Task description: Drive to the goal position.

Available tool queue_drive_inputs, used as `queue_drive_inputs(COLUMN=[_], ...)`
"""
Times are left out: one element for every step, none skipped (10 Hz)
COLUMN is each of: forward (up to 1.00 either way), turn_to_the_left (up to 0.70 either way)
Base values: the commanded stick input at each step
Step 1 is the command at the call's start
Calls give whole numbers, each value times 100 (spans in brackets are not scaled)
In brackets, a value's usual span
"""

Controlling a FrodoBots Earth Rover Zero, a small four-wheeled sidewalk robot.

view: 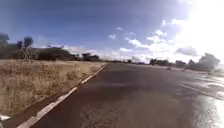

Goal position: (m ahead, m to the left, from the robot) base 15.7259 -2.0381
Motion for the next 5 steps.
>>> queue_drive_inputs(forward=[50, 50, 50, 50, 50], turn_to_the_left=[0, 0, 0, 0, 0])
